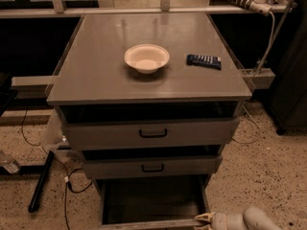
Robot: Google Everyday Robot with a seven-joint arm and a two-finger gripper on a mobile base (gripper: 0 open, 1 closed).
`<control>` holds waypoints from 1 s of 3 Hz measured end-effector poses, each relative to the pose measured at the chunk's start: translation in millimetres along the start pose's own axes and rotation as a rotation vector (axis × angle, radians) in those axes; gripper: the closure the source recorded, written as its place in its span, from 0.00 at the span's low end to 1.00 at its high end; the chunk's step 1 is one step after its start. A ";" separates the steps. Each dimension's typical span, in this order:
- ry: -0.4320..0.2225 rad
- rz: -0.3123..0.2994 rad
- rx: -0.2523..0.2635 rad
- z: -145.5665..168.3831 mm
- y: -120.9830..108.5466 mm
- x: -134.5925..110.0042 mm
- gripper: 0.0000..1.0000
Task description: Open bottom drawer
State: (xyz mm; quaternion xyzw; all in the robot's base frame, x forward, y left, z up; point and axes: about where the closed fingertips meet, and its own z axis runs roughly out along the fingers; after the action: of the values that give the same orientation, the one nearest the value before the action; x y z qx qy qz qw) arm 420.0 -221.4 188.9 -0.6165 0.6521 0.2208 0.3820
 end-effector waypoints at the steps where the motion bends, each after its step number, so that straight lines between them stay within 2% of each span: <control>1: 0.000 0.000 0.000 0.0 0.0 0.0 0.59; 3: 0.000 0.000 0.000 0.1 0.0 0.0 0.13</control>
Offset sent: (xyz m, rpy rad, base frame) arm 0.0000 0.0000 0.0000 0.0000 0.0000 0.0000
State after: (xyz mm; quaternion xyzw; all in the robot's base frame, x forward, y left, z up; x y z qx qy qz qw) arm 420.0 -221.4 188.9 -0.6165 0.6520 0.2209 0.3820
